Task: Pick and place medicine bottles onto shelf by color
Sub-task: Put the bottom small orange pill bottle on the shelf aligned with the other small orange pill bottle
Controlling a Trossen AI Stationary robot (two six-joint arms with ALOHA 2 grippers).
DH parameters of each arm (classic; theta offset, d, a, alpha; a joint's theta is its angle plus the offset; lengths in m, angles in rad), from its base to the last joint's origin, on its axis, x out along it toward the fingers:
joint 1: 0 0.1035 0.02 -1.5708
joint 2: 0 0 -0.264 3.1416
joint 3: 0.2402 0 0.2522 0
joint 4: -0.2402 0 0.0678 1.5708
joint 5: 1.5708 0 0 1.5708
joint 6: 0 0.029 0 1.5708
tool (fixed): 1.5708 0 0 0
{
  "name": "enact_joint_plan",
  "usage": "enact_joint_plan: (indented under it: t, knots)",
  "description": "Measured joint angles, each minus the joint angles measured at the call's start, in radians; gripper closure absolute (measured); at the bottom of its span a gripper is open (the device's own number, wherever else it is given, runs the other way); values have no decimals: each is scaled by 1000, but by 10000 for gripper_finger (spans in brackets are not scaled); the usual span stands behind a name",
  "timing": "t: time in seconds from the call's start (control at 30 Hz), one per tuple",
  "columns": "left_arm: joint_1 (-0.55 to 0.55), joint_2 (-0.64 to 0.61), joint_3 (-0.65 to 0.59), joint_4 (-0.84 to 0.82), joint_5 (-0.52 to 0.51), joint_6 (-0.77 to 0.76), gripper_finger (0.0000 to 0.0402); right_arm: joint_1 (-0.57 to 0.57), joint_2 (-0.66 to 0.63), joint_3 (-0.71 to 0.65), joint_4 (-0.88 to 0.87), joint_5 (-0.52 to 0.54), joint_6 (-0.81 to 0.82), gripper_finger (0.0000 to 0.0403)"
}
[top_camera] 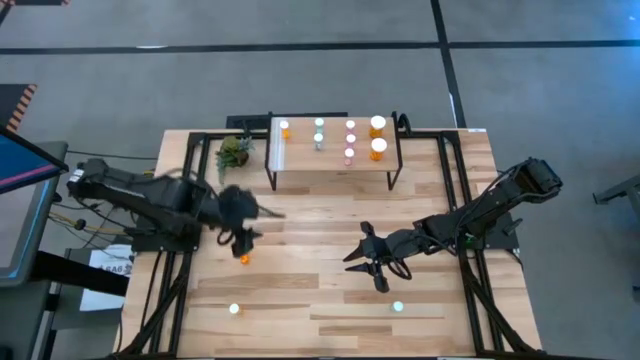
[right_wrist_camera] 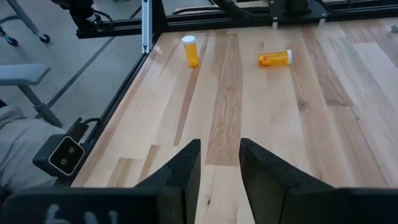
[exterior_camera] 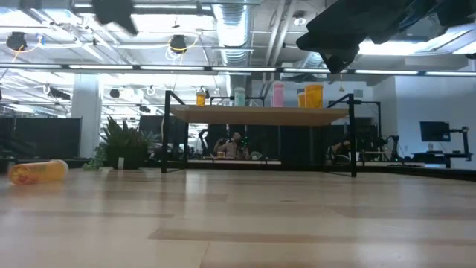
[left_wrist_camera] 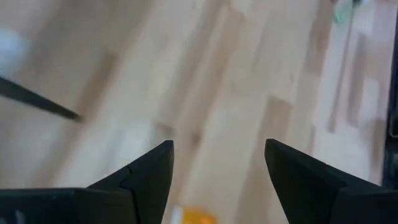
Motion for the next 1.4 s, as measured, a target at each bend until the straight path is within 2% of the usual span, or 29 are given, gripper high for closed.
enact_joint_plan:
  t: [0.23, 0.4, 0.53, 0.67, 0.93, 1.1, 1.27, 1.4]
  knots:
    - [-105, 43, -227, 76, 139, -239, 164, -28, 0, 0, 12, 5, 0, 270]
    - [-149, 105, -313, 82, 178, -325, 164, -54, 0, 0, 15, 5, 15, 270]
    - [-188, 123, -319, 117, 182, -276, 164, -60, 0, 0, 13, 6, 18, 270]
    - [-226, 122, -319, 218, 177, -249, 164, -64, 0, 0, 13, 5, 18, 270]
    - [-305, 121, -319, 271, 191, -211, 164, -79, 0, 0, 14, 30, 11, 270]
    - [-327, 121, -319, 269, 222, -244, 164, -103, 0, 0, 24, 77, 19, 270]
    - [-360, 121, -319, 265, 276, -242, 164, -137, 0, 0, 28, 79, 19, 270]
    - [-408, 121, -318, 265, 321, -324, 164, -161, 0, 0, 16, 79, 7, 270]
